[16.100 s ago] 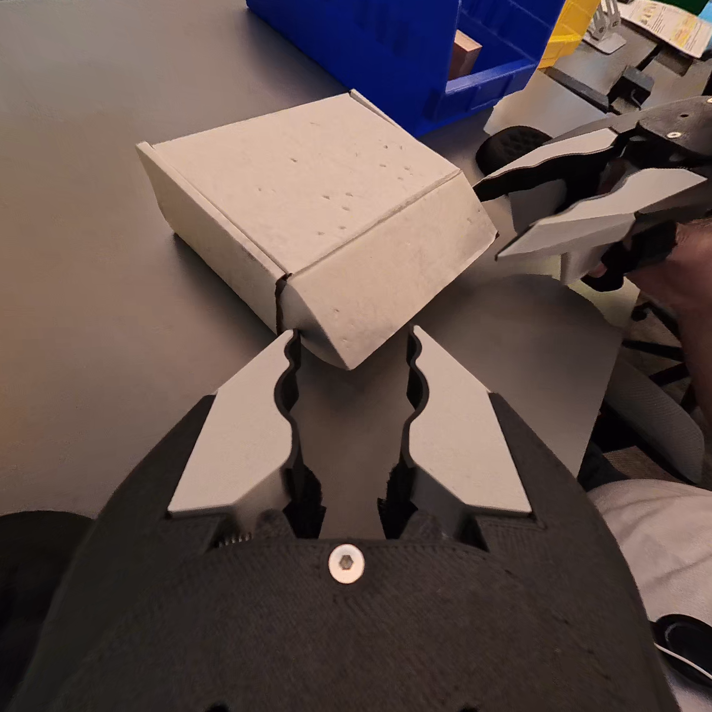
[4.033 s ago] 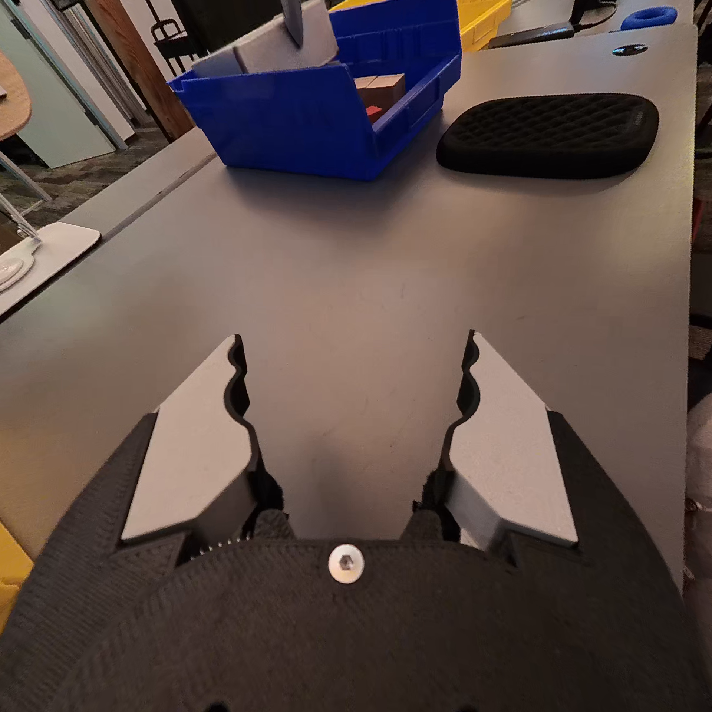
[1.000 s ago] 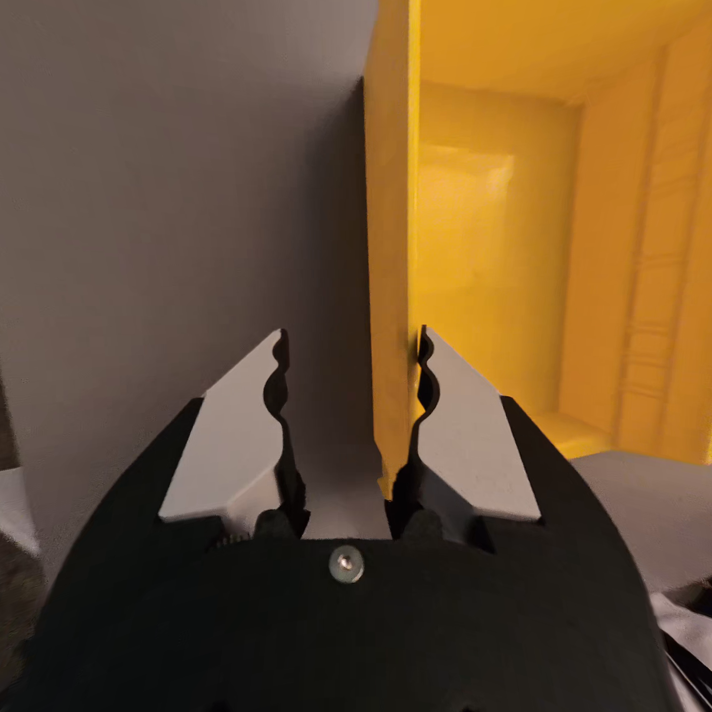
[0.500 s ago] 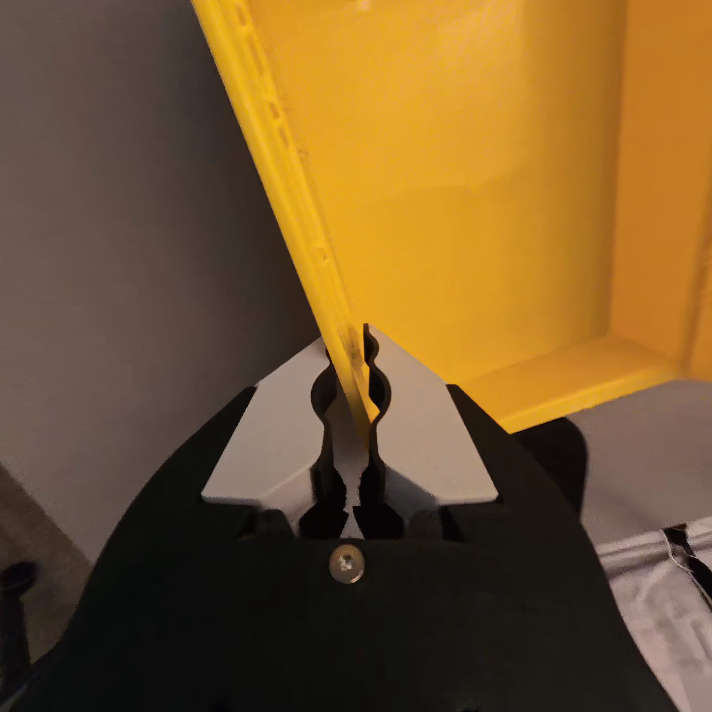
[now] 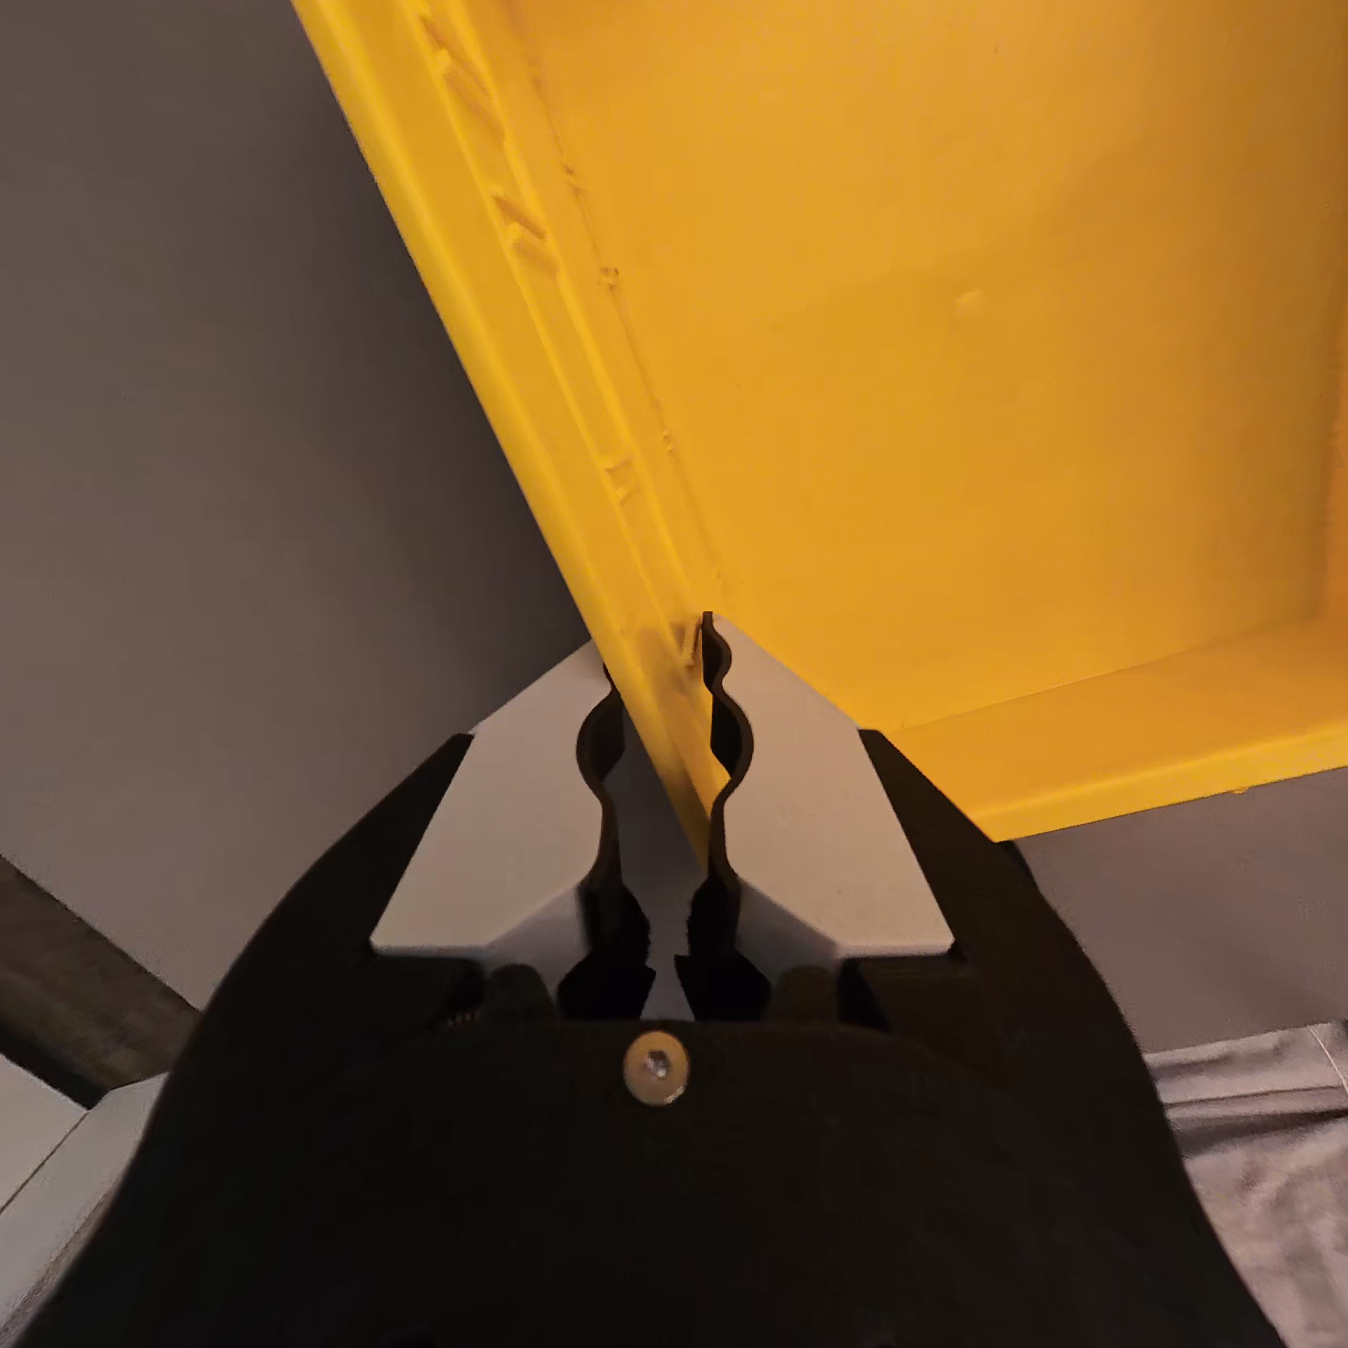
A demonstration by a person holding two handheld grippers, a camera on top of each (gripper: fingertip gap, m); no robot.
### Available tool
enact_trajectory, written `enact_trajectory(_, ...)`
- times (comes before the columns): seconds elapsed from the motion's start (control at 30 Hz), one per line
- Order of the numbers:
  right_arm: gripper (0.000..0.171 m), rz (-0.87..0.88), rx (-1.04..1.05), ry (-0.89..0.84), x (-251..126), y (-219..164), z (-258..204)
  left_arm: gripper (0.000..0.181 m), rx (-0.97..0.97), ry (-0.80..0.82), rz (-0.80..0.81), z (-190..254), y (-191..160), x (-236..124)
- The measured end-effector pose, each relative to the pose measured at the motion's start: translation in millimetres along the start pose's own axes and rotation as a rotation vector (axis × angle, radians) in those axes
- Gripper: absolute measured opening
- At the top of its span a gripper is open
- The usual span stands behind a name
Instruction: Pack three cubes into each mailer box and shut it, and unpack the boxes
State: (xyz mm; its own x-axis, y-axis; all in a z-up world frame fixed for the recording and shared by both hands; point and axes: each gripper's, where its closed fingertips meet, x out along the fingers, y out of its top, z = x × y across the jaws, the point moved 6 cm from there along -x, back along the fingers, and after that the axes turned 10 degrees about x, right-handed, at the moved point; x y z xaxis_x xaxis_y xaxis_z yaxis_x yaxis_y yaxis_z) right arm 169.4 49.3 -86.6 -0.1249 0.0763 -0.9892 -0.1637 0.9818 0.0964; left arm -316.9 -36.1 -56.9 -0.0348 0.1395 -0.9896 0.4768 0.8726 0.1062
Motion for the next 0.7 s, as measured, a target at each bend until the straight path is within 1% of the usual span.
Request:
enact_trajectory(0.1,0.011,-0.002,-0.021,0.007,1,0,-11,0.018,0.006,0.022,-0.015,11,4,0)
enact_trajectory(0.17,0.011,-0.002,-0.026,0.005,1,-1,-13,0.023,-0.007,0.026,-0.046,18,3,1)
enact_trajectory(0.2,0.011,-0.001,-0.029,0.009,1,-1,-14,0.027,-0.005,0.011,-0.073,23,1,3)
enact_trajectory(0.27,0.013,0.005,-0.036,0.022,1,-1,-13,0.040,0.012,-0.031,-0.143,35,-3,9)
enact_trajectory(0.3,0.015,0.008,-0.037,0.023,-1,-2,-12,0.044,0.032,-0.025,-0.161,39,-4,10)
enact_trajectory(0.33,0.022,0.018,-0.031,0.013,-4,-3,-10,0.043,0.056,-0.015,-0.163,41,-4,10)
enact_trajectory(0.37,0.032,0.044,-0.020,-0.004,-10,-2,-6,0.037,0.079,-0.025,-0.159,44,-3,8)
enact_trajectory(0.4,0.036,0.089,-0.002,-0.010,-18,-2,-4,0.034,0.092,-0.046,-0.142,46,-3,6)
enact_trajectory(0.47,0.050,0.195,0.027,-0.009,-40,-1,-7,0.036,0.085,-0.066,-0.078,46,0,-5)
enact_trajectory(0.5,0.054,0.256,0.029,-0.019,-54,-2,-12,0.035,0.079,-0.071,-0.039,45,1,-12)
enact_trajectory(0.57,0.055,0.432,-0.033,-0.010,-87,-4,-40,0.040,0.084,-0.090,0.036,45,-2,-28)
enact_trajectory(0.6,0.054,0.538,-0.108,0.049,-104,-5,-65,0.042,0.090,-0.090,0.073,44,-4,-37)
enact_trajectory(0.63,0.053,0.628,-0.191,0.155,-118,-8,-97,0.043,0.093,-0.086,0.113,42,-6,-47)
enact_trajectory(0.67,0.053,0.673,-0.266,0.275,-127,-12,-131,0.043,0.092,-0.084,0.155,41,-8,-55)
enact_trajectory(0.7,0.053,0.670,-0.326,0.384,-132,-16,-162,0.041,0.088,-0.085,0.194,40,-11,-64)
